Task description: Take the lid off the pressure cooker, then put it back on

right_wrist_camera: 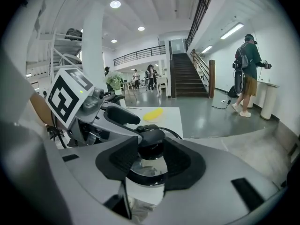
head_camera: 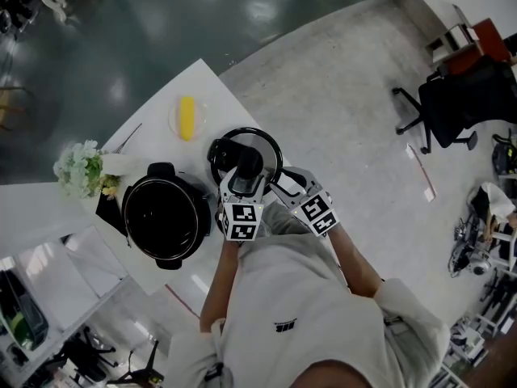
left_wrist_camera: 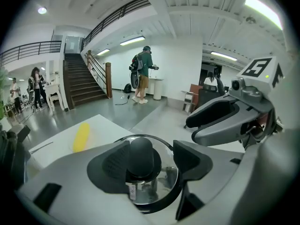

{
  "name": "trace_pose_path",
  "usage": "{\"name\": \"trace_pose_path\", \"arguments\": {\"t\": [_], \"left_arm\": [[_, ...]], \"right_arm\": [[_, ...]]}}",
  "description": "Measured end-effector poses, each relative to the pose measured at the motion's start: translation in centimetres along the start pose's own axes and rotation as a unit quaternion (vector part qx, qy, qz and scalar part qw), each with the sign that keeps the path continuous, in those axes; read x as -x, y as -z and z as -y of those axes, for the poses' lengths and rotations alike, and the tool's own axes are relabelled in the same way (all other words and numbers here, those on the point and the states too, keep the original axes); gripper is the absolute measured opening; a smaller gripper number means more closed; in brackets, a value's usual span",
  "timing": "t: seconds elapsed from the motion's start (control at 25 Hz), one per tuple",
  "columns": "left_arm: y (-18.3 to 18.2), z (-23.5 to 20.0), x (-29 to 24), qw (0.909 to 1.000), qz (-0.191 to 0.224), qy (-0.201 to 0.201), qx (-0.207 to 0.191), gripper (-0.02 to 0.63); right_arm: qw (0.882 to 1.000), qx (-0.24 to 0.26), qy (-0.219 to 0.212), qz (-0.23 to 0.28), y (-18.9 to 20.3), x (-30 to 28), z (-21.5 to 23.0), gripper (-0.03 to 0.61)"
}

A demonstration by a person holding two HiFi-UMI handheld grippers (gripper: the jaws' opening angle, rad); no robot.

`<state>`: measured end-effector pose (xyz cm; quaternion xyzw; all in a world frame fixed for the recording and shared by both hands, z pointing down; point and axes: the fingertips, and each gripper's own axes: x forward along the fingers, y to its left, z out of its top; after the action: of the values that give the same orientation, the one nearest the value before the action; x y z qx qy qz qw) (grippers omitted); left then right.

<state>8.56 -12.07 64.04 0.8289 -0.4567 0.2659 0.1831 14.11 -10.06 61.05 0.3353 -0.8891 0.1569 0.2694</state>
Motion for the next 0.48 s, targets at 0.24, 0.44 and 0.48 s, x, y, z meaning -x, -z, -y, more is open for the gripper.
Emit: {"name": "trace_pose_path", "arguments": {"t": [0.24,0.44,0.48], "left_arm": [[1.2,-0.8,-3.1,0.9987,-0.05,-0.001,0.003,0.301],[2.2,-2.0,-5.1,0.9965,-0.083,-0.013,0.004,0.301],[2.3,-2.2,-5.3,0.9961,-0.087,-0.014,0.006,0.301]], "right_arm": [[1.0,-0.007,-0.02,-0.007,0.1,-0.8,1.3,0.172],[0.999,-0.013,-0.032,-0.015,0.1,-1.5,2.5,0.172],[0.999,-0.013,-0.035,-0.017,0.1,-1.7,2.6,0.172]]}}
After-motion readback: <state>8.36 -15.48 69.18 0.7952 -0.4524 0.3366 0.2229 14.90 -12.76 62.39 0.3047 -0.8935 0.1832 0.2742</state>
